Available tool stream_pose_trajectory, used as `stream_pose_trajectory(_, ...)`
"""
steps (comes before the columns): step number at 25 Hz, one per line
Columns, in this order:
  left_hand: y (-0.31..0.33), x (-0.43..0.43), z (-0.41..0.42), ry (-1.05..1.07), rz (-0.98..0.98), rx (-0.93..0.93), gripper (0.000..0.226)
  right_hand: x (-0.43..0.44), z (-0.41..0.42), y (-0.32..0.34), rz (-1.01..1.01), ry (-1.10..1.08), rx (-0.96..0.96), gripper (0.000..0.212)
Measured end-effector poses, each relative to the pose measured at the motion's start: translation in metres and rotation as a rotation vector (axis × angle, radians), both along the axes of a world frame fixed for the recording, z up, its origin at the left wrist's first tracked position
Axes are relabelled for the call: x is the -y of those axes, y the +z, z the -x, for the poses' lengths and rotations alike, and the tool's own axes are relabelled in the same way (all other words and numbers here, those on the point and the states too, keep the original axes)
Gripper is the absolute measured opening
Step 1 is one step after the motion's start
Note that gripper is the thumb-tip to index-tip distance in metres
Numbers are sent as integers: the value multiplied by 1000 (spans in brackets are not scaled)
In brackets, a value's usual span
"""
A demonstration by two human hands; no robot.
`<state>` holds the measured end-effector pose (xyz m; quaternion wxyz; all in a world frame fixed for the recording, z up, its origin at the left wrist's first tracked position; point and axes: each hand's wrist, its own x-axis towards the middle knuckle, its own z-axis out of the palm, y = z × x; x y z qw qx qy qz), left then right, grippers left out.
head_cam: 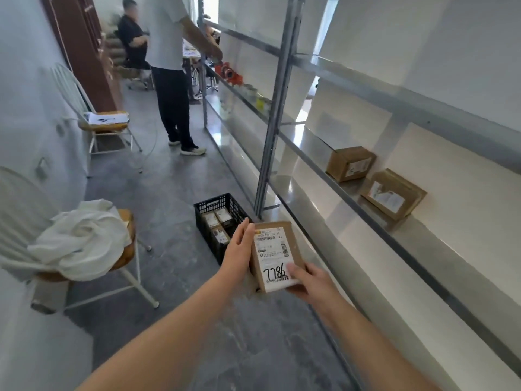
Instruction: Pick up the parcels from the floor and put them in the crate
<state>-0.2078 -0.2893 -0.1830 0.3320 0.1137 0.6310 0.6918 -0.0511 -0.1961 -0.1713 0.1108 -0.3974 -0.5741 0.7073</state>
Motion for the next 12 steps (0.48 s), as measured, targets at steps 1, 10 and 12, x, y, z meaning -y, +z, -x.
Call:
stream_pose_trajectory(1,-6,7,11,6,48,-4,45,7,15,-5,4,22,9,22)
stream_pose_trajectory(10,-51,14,71,16,187,61,29,-21,121,-35,-160,187,168,43)
stream_pose_trajectory(12,-55,-4,86,59,180,92,27,-46,144,-35,-259,257,244,47)
